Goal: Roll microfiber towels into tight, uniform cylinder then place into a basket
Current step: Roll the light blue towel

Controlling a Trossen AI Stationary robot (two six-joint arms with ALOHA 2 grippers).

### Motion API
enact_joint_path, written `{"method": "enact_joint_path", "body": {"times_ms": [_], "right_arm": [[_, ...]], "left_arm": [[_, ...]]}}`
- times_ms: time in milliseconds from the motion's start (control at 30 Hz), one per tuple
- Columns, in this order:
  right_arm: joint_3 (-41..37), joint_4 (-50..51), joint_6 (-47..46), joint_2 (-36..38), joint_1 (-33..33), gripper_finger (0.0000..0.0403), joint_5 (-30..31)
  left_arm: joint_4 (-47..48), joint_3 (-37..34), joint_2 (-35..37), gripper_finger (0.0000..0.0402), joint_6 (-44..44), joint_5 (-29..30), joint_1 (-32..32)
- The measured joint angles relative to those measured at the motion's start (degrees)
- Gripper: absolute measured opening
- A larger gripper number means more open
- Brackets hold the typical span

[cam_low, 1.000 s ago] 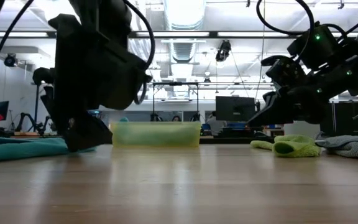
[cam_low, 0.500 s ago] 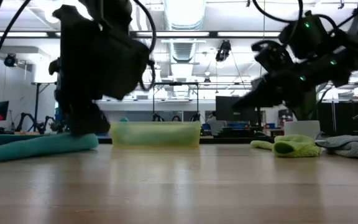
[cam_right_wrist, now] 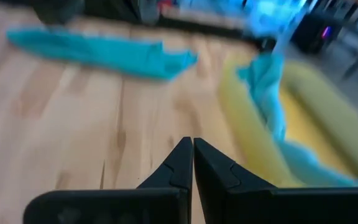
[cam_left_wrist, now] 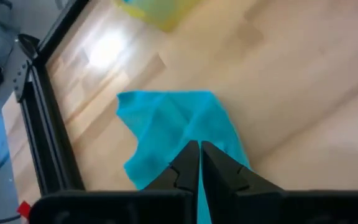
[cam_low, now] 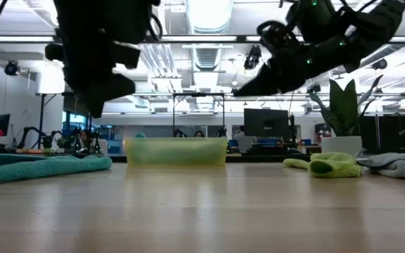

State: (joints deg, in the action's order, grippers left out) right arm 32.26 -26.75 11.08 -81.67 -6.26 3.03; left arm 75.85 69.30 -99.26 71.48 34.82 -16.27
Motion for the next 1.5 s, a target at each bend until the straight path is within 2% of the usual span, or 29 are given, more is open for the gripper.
{"method": "enact_joint_path", "body": {"times_ms": [100,300,400,500,667,767,900,1067,1133,1367,1500], "right_arm": [[0.3,5.4,0.0,0.0,0.0,0.0009,0.0],[-1.9,6.0,-0.1,0.0,0.0,0.0009,0.0],[-2.4,6.0,-0.1,0.0,0.0,0.0009,0.0],[-2.5,6.0,-0.1,0.0,0.0,0.0009,0.0],[-2.5,6.0,-0.2,0.0,0.0,0.0009,0.0],[-2.6,5.9,-0.2,0.0,0.0,0.0009,0.0],[-2.9,6.0,-0.1,0.0,0.0,0.0009,0.0],[-3.0,5.9,-0.2,0.0,0.0,0.0009,0.0],[-3.0,5.9,-0.2,0.0,0.0,0.0009,0.0],[-3.2,5.9,-0.2,0.0,0.0,0.0009,0.0],[-3.2,6.0,-0.2,0.0,0.0,0.0009,0.0]], "left_arm": [[0.0,-1.6,0.0,0.0004,1.6,-2.0,-2.5],[-3.1,-3.3,-0.1,0.0005,5.1,-7.7,-8.4],[-9.3,-3.3,-0.2,0.0005,3.8,-7.7,-11.0],[-13.7,-3.3,-0.2,0.0005,-1.4,-7.5,-12.1],[-13.9,-3.7,-0.2,0.0005,-2.9,-3.4,-11.7],[-13.9,-5.0,-0.2,0.0011,-2.7,-3.0,-11.1],[-13.0,-8.5,-0.2,0.0042,0.1,-2.7,-10.7],[-11.4,-14.2,-0.2,0.0098,5.0,1.1,-8.4],[-11.3,-15.4,0.0,0.0121,6.6,0.6,-7.0],[-13.4,-10.8,0.3,0.0185,7.6,-7.1,-6.0],[-15.4,-7.6,0.2,0.0203,5.8,-8.0,-6.2]]}}
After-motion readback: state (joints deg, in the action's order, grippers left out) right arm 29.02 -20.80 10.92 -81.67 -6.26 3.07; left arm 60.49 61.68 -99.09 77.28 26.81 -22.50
